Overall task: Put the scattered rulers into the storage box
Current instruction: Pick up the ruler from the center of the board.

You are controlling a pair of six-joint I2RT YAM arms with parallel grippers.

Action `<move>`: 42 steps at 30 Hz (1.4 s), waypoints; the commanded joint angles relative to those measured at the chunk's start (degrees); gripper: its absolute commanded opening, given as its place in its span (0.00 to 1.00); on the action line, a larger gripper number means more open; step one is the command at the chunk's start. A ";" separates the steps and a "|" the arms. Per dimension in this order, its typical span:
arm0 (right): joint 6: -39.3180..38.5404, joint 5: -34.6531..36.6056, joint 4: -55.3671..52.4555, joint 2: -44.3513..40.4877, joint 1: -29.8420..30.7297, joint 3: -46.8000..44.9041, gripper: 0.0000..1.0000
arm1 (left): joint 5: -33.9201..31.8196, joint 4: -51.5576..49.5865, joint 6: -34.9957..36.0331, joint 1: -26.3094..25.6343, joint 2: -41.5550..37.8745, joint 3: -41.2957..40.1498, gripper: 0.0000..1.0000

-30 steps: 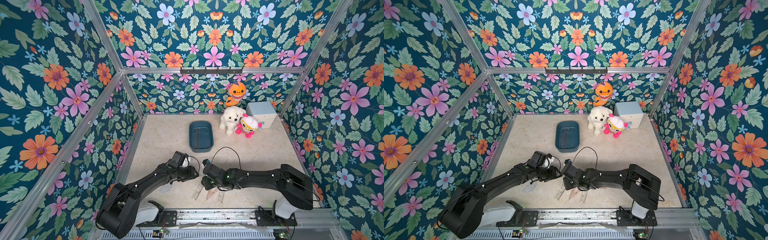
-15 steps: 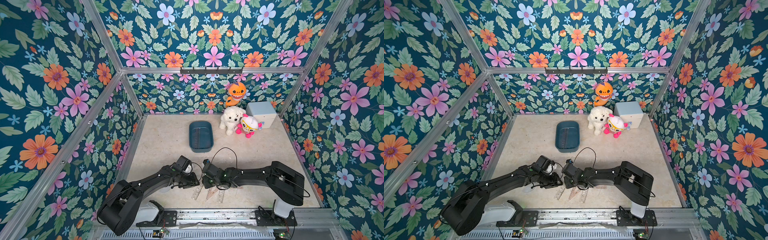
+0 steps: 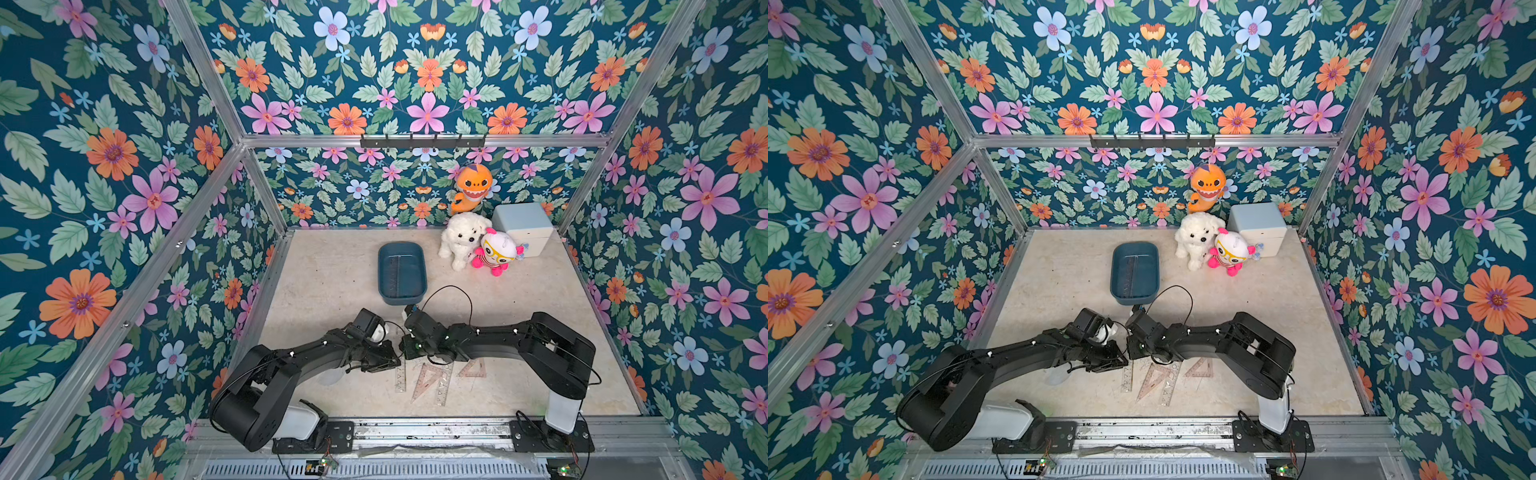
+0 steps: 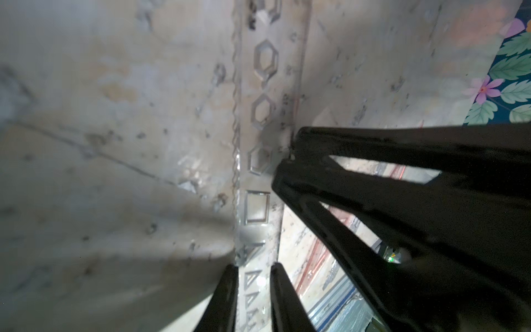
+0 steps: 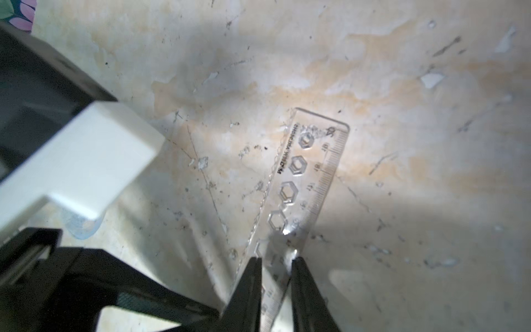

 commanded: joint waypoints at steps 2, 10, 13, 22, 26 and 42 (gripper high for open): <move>-0.96 -0.02 -3.46 0.57 -0.67 0.27 0.22 | -3.37 0.13 1.55 1.58 0.56 0.01 0.26; -0.09 -1.55 -2.48 -3.17 -0.87 -0.69 0.23 | -7.79 -2.46 1.11 2.12 -4.40 1.22 0.32; 0.71 -2.38 -0.89 -4.30 -0.86 -1.76 0.22 | -8.74 -2.04 0.38 2.56 -5.92 1.07 0.35; 1.40 -5.27 3.48 -3.48 -0.91 -3.35 0.07 | -7.70 2.03 -1.12 3.57 -5.48 -0.75 0.34; 1.35 -5.37 3.92 -3.52 -0.86 -3.63 0.02 | -7.27 3.05 -1.40 3.66 -4.93 -0.86 0.33; 1.70 -5.74 4.63 -2.04 -0.86 -4.28 0.00 | -6.08 6.00 -2.28 3.66 -2.22 -1.34 0.32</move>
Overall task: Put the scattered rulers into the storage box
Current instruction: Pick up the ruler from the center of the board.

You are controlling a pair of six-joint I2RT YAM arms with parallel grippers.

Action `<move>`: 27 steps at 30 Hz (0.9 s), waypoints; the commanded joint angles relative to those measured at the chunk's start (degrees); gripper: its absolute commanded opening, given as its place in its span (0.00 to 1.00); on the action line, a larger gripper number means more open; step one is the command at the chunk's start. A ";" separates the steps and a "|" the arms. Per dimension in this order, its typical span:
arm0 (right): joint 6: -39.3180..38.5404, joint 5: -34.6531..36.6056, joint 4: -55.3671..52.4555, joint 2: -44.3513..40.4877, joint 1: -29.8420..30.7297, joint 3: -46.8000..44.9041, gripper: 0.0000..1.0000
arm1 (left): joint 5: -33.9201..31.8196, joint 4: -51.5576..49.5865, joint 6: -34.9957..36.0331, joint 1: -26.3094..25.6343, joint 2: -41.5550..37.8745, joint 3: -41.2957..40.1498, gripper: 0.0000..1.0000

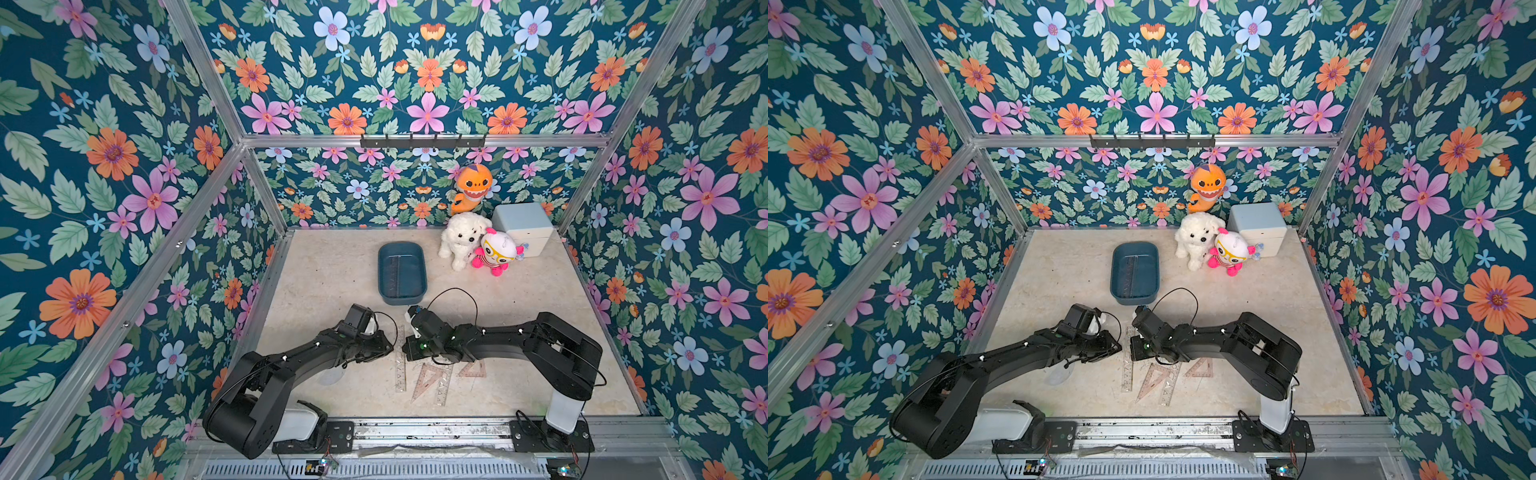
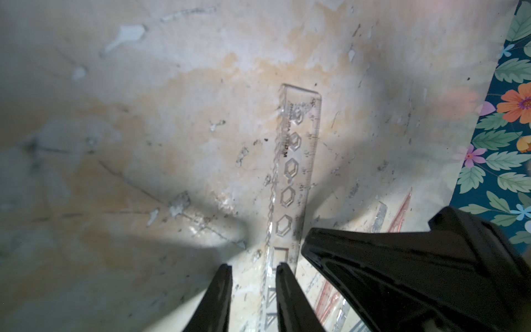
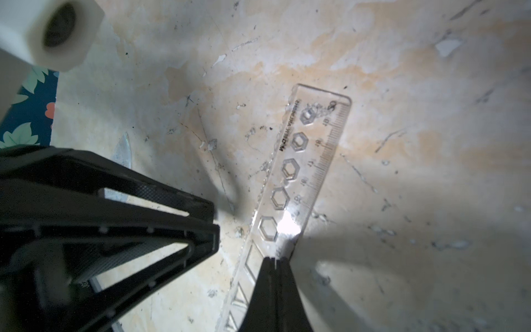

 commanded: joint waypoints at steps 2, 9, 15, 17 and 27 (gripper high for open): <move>0.47 0.08 1.40 0.42 0.06 -0.35 0.00 | 1.12 2.60 -0.39 0.07 1.19 -0.56 0.32; 0.47 0.21 1.15 0.90 -0.03 -0.52 0.00 | 2.26 5.29 -1.13 0.07 2.91 -1.28 0.32; -0.17 0.27 1.42 -1.20 -0.40 -0.55 0.00 | 2.05 5.08 -1.16 0.57 2.03 -1.90 0.32; -0.79 -0.18 1.59 -0.97 -0.31 -0.13 0.00 | 1.99 4.99 -1.18 0.95 1.66 -2.07 0.32; -0.70 -1.81 2.14 1.34 -0.21 0.89 0.00 | 2.39 5.43 -1.29 1.48 1.98 -2.52 0.32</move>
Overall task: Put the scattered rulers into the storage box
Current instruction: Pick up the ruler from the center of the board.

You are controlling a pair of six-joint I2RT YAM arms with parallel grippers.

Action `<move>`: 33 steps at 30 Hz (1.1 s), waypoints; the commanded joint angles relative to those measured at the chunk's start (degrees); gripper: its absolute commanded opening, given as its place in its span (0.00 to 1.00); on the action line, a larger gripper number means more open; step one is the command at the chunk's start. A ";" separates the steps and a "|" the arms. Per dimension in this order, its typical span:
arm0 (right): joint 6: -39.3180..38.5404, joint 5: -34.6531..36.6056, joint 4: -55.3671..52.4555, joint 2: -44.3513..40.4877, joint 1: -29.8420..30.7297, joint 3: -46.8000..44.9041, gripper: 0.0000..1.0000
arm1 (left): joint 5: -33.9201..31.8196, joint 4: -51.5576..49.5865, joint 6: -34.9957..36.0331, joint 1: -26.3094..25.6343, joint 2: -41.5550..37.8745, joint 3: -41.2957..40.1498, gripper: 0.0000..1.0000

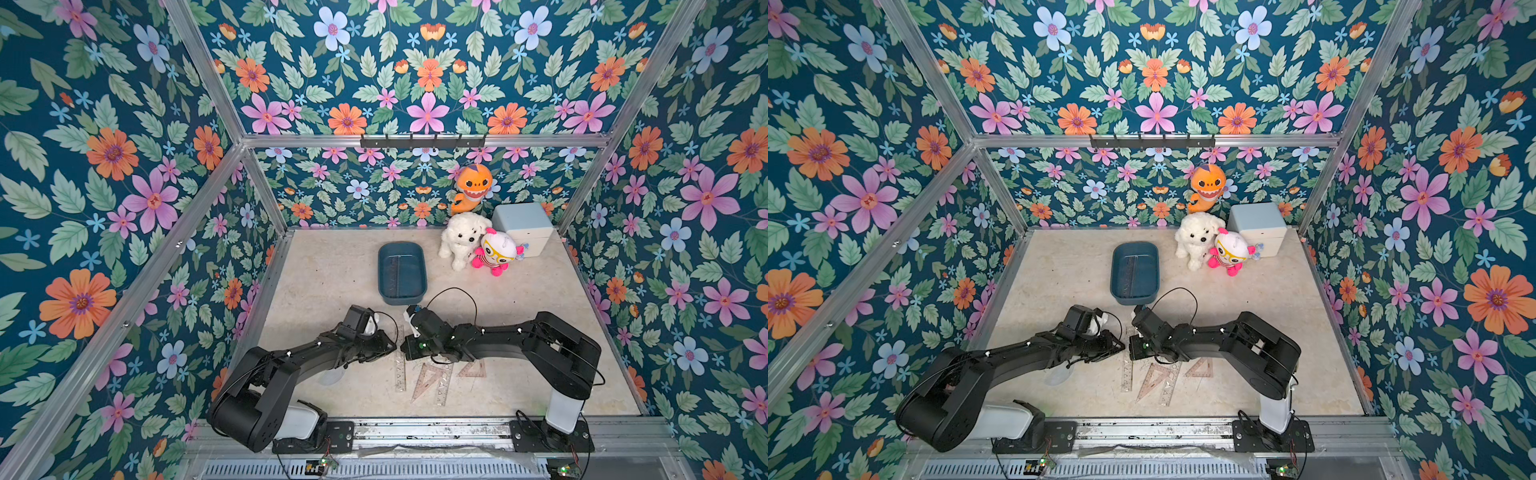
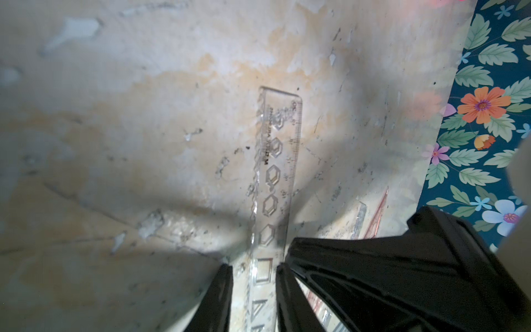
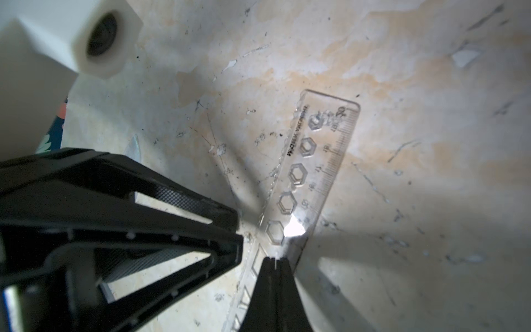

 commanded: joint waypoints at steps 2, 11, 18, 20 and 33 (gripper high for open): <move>-0.25 -0.89 0.61 0.99 0.05 0.38 0.00 | -1.08 -1.65 0.24 0.06 0.53 -0.11 0.32; 0.12 -0.63 0.93 1.54 -0.04 -0.85 0.00 | -0.41 -0.38 0.04 0.10 1.70 -0.11 0.32; 0.54 -0.37 2.13 1.70 -0.30 -2.73 0.00 | 0.54 1.10 -0.32 0.12 2.87 -0.28 0.33; 0.72 -0.45 2.61 1.92 -0.50 -3.18 0.00 | 0.77 1.64 -0.51 0.10 3.33 -0.37 0.33; 1.26 -1.31 4.81 3.84 -1.10 -4.48 0.00 | 1.52 4.94 -1.96 -0.60 3.17 -0.56 0.25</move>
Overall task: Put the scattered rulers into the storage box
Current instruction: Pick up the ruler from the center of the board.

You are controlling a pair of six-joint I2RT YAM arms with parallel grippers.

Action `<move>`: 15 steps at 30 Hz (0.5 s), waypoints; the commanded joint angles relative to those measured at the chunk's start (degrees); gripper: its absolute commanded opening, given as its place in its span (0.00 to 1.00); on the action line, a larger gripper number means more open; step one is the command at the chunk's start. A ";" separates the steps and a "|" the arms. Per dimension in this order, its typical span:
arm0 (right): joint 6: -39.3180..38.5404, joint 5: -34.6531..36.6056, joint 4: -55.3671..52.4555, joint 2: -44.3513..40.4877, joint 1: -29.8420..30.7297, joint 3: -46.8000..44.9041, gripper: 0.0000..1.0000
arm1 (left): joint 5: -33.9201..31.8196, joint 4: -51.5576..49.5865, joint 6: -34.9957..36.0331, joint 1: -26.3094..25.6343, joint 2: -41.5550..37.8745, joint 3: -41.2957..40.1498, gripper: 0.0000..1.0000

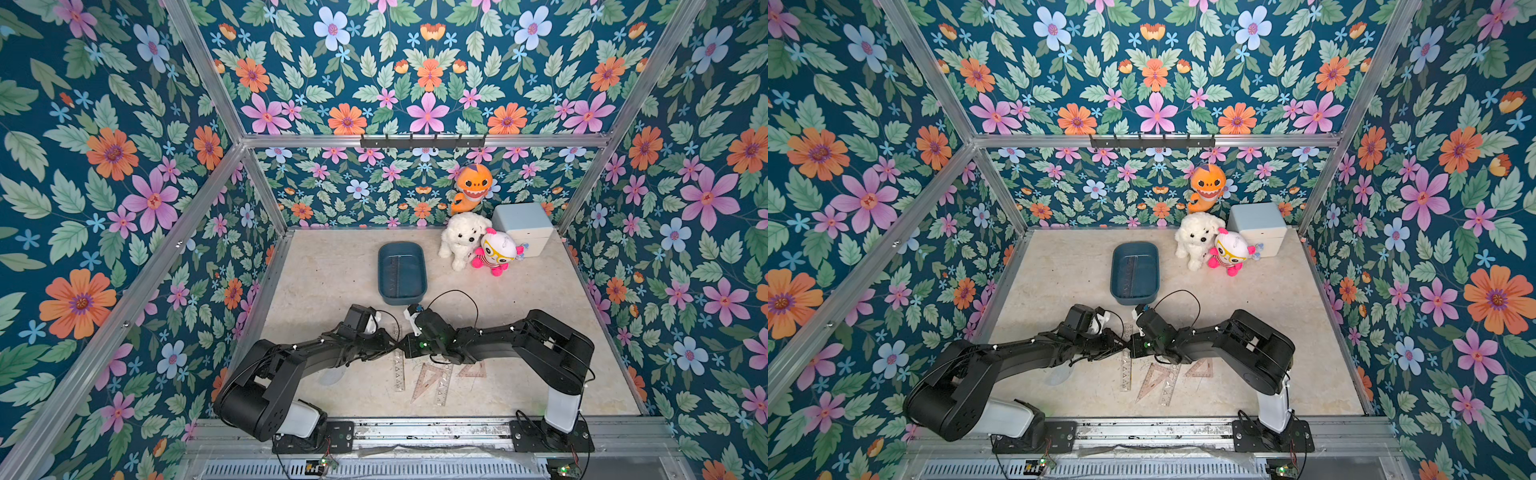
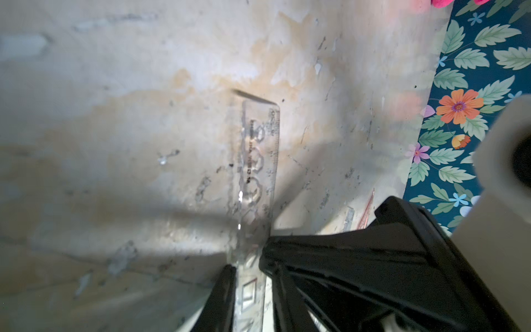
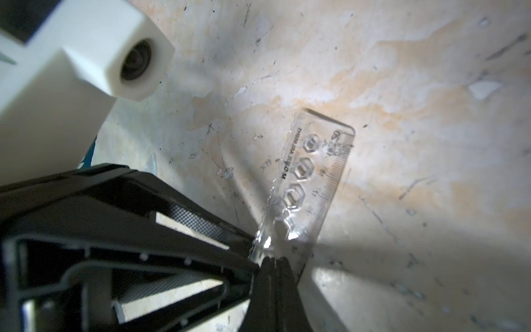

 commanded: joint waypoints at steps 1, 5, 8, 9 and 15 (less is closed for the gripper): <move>0.32 0.27 -6.84 1.36 0.09 -0.67 0.00 | -1.11 -1.16 -0.43 -0.40 0.24 0.03 0.22; 0.48 0.09 -6.17 0.79 0.09 -1.22 0.00 | -1.27 -0.95 -0.46 -0.54 1.00 0.08 0.13; 0.76 -0.26 -5.41 0.67 -0.17 -1.84 0.00 | -1.40 -0.89 -0.52 -0.54 1.41 -0.01 0.05; 0.76 -0.56 -4.95 0.35 -0.35 -2.10 0.00 | -1.59 -0.94 -0.50 -0.54 1.53 0.00 0.04; -0.18 -1.88 -5.19 -3.90 -1.15 -1.13 0.00 | -2.18 -1.24 -0.31 -0.54 1.76 0.02 0.00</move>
